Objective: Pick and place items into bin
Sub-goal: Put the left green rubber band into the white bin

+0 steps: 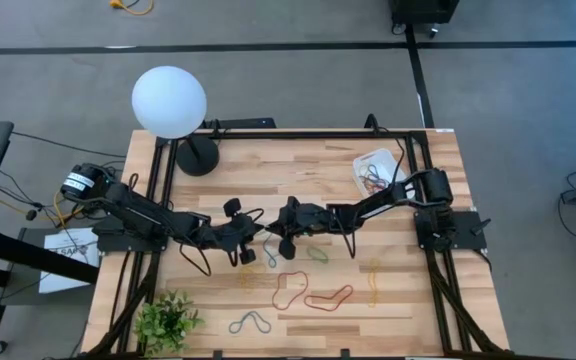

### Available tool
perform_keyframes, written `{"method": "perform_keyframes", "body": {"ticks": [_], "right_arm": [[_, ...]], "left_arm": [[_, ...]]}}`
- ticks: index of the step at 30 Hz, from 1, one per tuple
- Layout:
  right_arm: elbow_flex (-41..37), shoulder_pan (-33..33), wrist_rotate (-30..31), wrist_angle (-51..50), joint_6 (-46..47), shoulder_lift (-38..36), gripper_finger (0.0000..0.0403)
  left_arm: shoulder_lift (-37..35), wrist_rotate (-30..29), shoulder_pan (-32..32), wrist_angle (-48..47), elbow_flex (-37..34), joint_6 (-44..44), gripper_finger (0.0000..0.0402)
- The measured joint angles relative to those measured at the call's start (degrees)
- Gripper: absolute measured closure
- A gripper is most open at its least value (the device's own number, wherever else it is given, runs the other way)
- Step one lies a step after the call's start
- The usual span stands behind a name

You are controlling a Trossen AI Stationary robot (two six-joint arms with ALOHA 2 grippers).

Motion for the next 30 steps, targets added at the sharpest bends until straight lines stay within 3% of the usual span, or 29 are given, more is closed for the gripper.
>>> {"method": "perform_keyframes", "body": {"ticks": [11, 21, 25, 30], "right_arm": [[0.00, -0.18, 0.39, -3.44, -0.23, 0.00, 0.0396], [0.00, -2.60, 9.33, -9.71, -1.40, -0.39, 0.0396], [0.02, -3.55, 16.83, -20.90, -1.66, -4.78, 0.0400], [-0.02, -2.74, 35.32, -38.70, 0.69, -13.19, 0.0398]], "left_arm": [[0.02, -2.14, 0.02, -0.11, 0.00, -0.48, 0.0340], [0.04, -2.23, 0.07, -0.09, 0.00, -2.03, 0.0324], [0.04, -2.24, 0.07, -0.12, 0.00, -2.05, 0.0324], [0.07, -2.62, 0.07, -0.24, 0.00, -2.05, 0.0324]]}}
